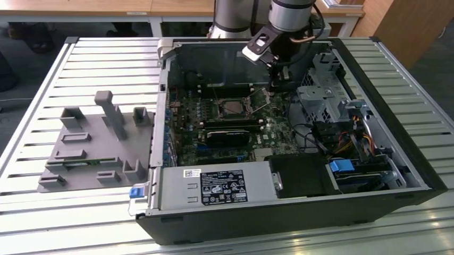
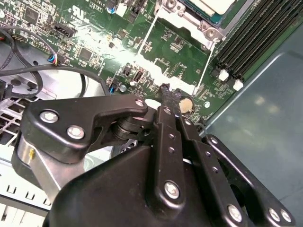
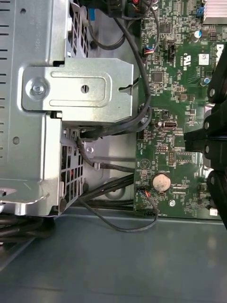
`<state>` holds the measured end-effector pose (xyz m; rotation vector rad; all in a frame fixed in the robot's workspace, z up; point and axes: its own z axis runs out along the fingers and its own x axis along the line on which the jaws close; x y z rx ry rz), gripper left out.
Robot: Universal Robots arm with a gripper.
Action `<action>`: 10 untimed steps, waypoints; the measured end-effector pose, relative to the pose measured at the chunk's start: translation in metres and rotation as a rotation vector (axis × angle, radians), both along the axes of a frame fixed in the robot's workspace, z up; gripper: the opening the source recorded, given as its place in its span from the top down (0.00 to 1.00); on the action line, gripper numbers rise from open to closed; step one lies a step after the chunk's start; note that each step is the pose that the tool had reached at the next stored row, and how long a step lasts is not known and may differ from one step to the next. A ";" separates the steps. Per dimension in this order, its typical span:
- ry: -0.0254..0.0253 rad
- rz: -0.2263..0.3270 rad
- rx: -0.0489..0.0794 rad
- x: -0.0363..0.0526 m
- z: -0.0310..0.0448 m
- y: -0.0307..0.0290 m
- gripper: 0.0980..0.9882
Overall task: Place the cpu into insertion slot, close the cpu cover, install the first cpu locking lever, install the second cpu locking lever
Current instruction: 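Close the cpu cover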
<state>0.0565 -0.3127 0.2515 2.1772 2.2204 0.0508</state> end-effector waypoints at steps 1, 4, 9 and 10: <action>0.0000 0.000 0.000 0.0003 -0.0004 0.0000 0.99; 0.0001 0.008 0.000 0.0030 -0.0012 -0.0001 0.99; 0.0003 0.013 -0.001 0.0054 -0.0030 0.0000 0.99; 0.0005 0.013 -0.001 0.0057 -0.0034 0.0000 0.99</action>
